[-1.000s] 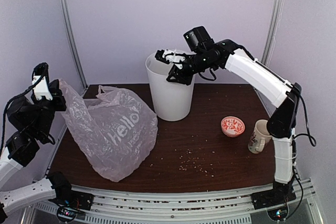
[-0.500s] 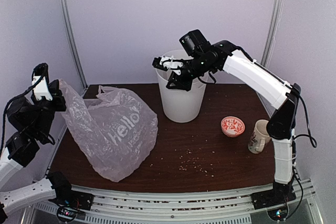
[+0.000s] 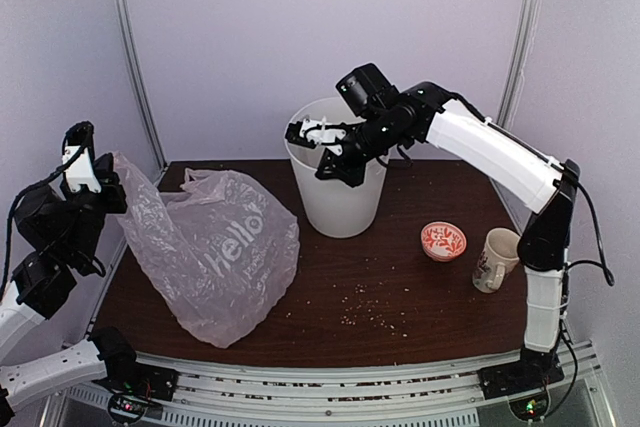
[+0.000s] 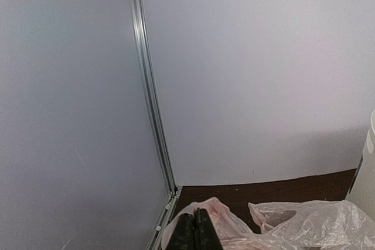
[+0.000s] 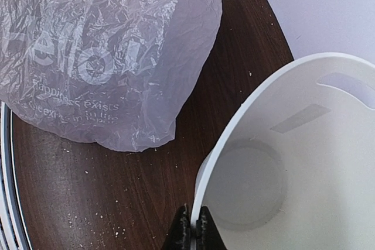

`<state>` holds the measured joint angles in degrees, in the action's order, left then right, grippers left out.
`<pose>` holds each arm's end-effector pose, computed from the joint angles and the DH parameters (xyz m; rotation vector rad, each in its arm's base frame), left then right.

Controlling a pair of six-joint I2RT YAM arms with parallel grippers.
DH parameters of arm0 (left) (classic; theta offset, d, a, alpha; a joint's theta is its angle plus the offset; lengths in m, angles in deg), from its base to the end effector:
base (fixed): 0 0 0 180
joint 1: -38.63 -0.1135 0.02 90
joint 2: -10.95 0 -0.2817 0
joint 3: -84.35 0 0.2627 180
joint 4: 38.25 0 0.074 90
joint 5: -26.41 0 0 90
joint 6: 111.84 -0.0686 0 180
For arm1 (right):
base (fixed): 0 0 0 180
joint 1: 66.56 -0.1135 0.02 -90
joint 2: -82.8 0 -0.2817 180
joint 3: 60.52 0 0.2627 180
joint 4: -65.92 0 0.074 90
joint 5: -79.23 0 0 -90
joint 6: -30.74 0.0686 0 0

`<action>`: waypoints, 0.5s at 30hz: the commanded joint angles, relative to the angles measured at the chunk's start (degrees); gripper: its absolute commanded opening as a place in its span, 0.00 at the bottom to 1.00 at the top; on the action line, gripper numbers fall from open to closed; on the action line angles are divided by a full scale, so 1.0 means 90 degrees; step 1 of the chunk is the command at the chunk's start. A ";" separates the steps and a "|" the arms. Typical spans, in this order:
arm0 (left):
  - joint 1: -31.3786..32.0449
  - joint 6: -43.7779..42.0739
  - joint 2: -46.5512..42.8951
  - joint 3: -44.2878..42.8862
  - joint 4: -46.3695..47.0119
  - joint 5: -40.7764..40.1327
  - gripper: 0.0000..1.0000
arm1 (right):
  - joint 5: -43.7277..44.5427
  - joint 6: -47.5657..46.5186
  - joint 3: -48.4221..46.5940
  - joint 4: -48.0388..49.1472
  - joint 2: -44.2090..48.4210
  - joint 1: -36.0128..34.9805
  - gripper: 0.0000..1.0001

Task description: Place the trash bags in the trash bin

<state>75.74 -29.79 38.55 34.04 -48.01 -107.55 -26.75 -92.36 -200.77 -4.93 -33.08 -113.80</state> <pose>0.1347 -0.0422 0.3731 -0.1070 1.4054 0.0936 0.3111 0.3642 0.3739 -1.6400 1.7356 0.4492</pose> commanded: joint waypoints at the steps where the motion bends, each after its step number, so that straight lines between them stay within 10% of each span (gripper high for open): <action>1: -0.0042 -0.0091 -0.0050 0.0055 0.0323 0.0004 0.00 | 0.0040 0.0055 0.0185 -0.0213 0.0559 -0.0120 0.00; 15: -0.0057 -0.0172 -0.0119 0.0109 0.0395 -0.0049 0.00 | -0.0334 0.0010 0.0936 -0.0358 0.1401 -0.0234 0.00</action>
<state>75.69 -30.42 37.83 34.44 -47.77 -107.57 -28.11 -91.69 -193.80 -8.80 -24.71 -115.57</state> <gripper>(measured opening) 0.002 0.030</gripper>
